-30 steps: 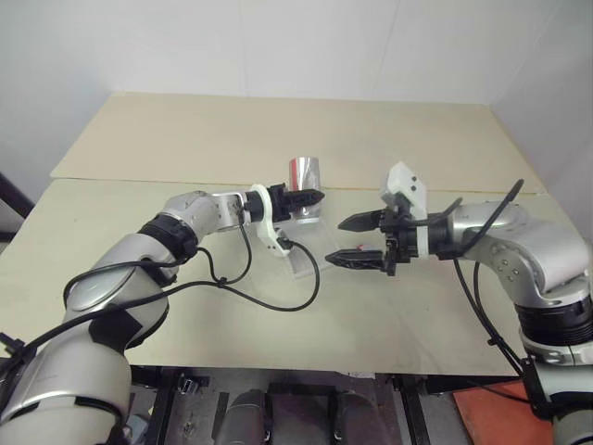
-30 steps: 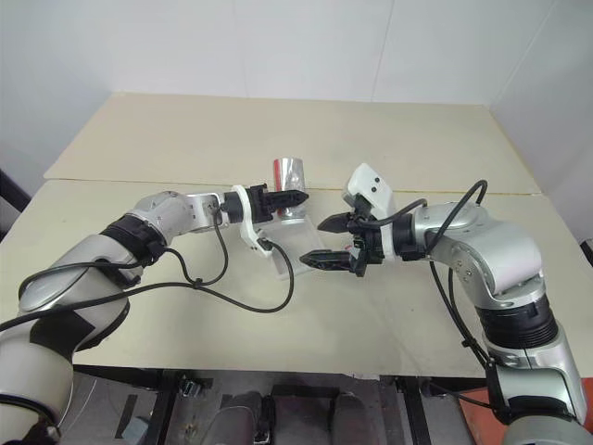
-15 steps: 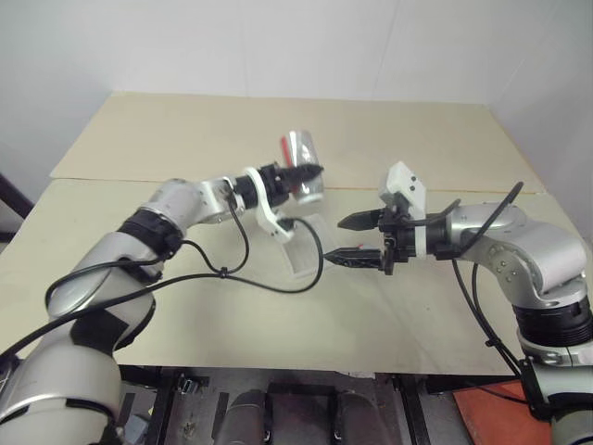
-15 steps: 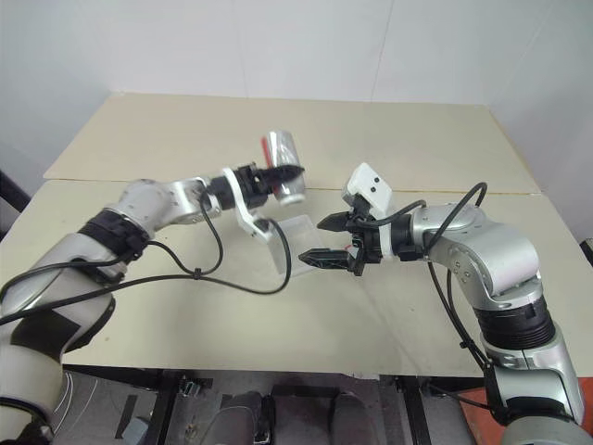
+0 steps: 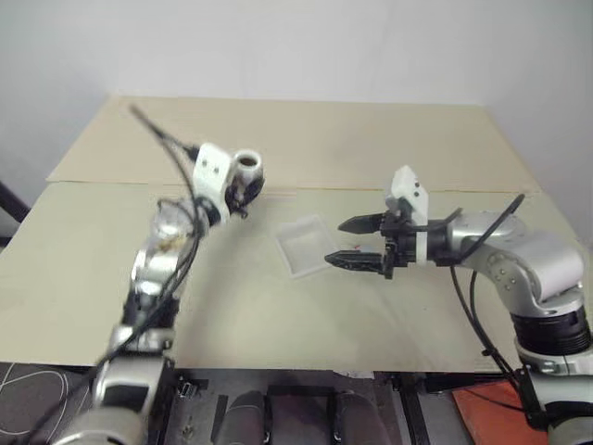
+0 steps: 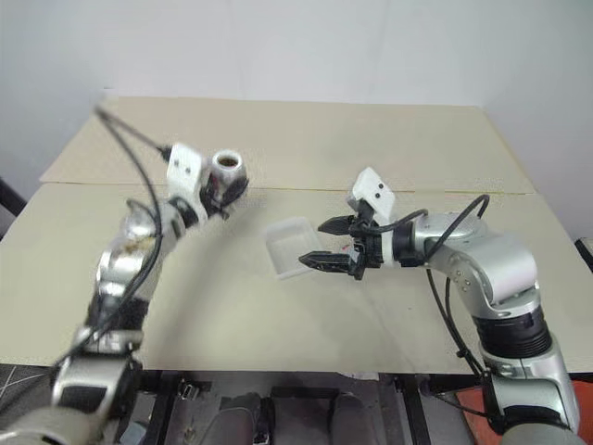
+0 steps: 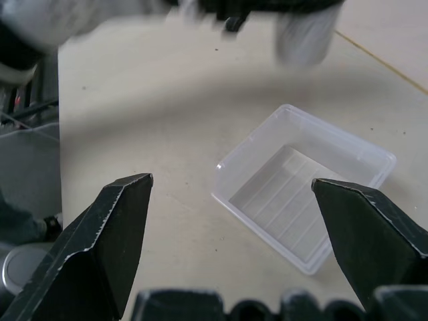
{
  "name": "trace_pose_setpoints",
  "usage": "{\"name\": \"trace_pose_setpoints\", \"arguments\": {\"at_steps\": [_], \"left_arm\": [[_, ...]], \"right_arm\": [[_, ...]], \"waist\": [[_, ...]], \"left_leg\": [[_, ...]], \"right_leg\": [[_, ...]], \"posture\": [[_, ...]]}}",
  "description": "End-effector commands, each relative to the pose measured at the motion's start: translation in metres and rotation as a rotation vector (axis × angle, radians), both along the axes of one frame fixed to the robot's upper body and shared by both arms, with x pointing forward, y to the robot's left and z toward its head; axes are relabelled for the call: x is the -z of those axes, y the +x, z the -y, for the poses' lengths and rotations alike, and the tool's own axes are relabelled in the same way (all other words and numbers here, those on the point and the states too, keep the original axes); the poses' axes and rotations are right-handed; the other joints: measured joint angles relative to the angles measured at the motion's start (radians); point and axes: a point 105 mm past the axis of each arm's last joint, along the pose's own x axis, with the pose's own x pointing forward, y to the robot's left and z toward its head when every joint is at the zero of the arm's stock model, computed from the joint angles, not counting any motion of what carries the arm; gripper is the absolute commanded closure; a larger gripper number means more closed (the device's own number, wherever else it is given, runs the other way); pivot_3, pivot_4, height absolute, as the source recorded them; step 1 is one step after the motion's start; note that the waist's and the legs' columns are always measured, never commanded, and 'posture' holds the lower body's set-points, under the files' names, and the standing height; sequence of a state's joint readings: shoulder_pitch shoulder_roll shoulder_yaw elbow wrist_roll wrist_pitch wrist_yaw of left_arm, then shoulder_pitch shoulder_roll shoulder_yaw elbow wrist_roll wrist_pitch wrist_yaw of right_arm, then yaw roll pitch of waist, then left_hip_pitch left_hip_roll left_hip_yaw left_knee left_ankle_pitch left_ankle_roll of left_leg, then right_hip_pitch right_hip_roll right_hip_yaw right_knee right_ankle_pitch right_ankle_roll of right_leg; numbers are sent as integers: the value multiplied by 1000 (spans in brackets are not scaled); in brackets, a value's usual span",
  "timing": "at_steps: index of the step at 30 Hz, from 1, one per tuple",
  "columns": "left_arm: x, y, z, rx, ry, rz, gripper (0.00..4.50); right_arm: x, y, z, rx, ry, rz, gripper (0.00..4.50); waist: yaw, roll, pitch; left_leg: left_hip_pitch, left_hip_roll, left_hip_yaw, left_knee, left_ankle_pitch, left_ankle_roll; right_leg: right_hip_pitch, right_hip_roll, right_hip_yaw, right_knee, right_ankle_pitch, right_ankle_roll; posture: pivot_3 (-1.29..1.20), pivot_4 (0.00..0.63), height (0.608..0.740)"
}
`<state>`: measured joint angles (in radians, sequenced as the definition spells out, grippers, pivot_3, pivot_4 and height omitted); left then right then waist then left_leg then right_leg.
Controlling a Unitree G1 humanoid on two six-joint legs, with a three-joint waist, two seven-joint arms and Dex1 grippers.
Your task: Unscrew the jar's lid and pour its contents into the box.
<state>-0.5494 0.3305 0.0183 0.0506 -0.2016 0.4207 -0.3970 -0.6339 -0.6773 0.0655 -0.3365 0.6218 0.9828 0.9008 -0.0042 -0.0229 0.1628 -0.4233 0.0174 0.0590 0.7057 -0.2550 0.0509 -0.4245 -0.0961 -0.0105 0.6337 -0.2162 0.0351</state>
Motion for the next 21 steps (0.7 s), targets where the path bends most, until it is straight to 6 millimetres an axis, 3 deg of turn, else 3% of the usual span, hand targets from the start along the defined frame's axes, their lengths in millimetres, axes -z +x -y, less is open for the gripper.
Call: {"name": "trace_pose_setpoints", "arguments": {"at_steps": [1, 6, 8, 9, 11, 13, 18, 21], "left_arm": [[-34, -6, -9, -76, 8, 146, 2569], [-31, -5, -16, -88, 0, 56, 2569], [-37, -5, -13, -76, 71, 109, 2569], [-45, -5, -5, -39, 188, 194, 2569], [-60, -4, 15, 19, 678, 500, 2569], [-63, -1, 29, 87, 1077, 757, 2569], [-64, 11, 54, 261, 1634, 1174, 2569], [-52, 13, 69, 404, 1783, 1342, 2569]], "right_arm": [[-18, -5, -2, -22, 37, 69, 60], [-17, -5, -2, -21, 33, 65, 60], [-16, -5, -2, -23, 30, 64, 60], [-16, -5, -1, -24, 28, 63, 60], [-18, -3, 0, -27, 17, 67, 60], [-19, -1, 2, -28, 4, 75, 60], [-22, 3, 4, -26, -18, 93, 60], [-24, 6, 5, -9, -21, 110, 60]], "waist": [[4, -1, 0], [15, 0, 0], [15, 0, 0], [15, 0, 0], [17, 0, 0], [20, 0, 0], [26, 0, 0], [25, 0, 0]], "left_leg": [[0, 0, 0, 0, 0, 0], [4, -1, -1, 0, 2, -1], [5, -1, -1, 0, 2, -1], [5, -1, -1, 0, 2, -1], [5, -2, 0, -1, 2, -1], [4, -2, 1, -2, 3, -3], [3, -2, 2, -3, 2, -1], [0, -2, 6, -4, 2, 0]], "right_leg": [[0, 0, 0, -1, 0, 0], [3, 0, -1, -2, 2, -3], [3, 0, 0, -2, 2, -3], [3, 0, 0, -2, 2, -3], [2, 2, 0, -2, 2, -3], [1, 2, 0, -3, 3, -4], [1, 1, 0, -6, 4, -4], [0, 2, -1, -4, 4, -3]], "posture": [[0, 150, 740], [0, 150, 740], [0, 150, 740], [0, 150, 740], [0, 150, 740], [0, 150, 740], [0, 150, 740], [0, 150, 740]]}}
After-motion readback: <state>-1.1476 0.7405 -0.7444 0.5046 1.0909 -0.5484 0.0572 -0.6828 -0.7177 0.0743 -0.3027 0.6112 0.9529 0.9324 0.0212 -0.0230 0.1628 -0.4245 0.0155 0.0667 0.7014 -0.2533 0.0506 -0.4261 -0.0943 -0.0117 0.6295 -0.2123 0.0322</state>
